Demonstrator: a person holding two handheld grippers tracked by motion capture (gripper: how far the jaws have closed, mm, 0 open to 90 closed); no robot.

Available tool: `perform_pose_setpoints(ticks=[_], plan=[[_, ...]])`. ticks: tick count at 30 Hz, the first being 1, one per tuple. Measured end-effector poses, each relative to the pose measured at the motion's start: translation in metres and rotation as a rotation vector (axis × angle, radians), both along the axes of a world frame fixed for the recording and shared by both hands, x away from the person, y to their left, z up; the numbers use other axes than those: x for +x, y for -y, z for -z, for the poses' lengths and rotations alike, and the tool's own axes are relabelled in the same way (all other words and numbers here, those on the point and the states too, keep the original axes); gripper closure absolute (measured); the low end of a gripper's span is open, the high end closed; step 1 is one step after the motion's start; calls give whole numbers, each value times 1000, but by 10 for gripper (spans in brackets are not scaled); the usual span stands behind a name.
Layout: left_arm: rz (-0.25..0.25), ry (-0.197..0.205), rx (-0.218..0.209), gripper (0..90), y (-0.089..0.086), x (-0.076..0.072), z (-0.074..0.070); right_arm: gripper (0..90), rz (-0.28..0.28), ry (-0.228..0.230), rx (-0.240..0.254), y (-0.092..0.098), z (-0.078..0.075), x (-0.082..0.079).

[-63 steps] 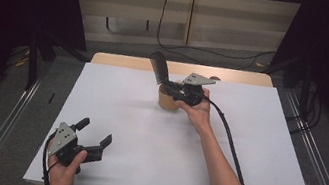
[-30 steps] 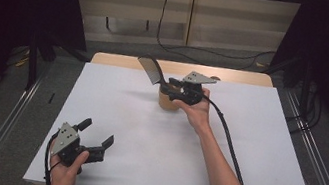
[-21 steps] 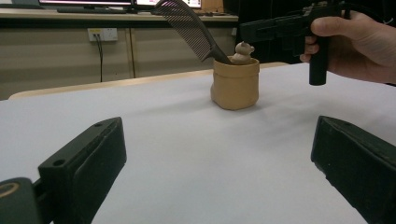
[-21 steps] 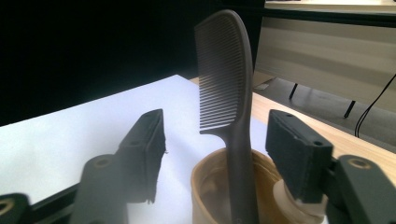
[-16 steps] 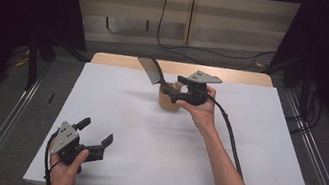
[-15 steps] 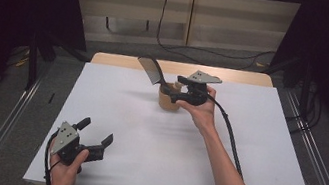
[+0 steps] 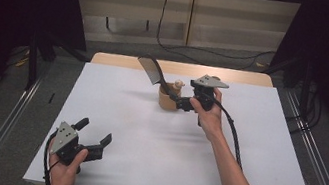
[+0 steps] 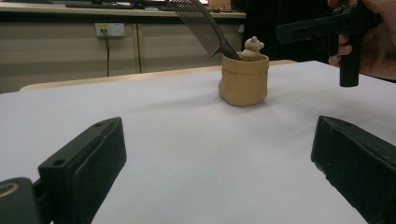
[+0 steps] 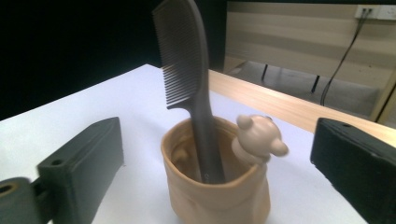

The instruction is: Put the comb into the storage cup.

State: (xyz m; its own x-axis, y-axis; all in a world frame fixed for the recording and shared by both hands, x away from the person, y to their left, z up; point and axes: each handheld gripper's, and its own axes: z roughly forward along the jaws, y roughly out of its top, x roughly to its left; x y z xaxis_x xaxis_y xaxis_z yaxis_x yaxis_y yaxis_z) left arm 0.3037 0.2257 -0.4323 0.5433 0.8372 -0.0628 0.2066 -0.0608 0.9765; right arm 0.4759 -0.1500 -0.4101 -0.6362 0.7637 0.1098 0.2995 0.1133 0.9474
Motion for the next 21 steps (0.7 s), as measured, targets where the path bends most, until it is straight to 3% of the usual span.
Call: perform_pose_setpoints(ticks=[9, 21], plan=[[-5, 10, 4, 33, -3, -2, -1, 4, 44, 6, 28, 8, -1, -10], [-15, 19, -7, 28, -5, -3, -1, 8, 112, 31, -59, 17, 3, -29]])
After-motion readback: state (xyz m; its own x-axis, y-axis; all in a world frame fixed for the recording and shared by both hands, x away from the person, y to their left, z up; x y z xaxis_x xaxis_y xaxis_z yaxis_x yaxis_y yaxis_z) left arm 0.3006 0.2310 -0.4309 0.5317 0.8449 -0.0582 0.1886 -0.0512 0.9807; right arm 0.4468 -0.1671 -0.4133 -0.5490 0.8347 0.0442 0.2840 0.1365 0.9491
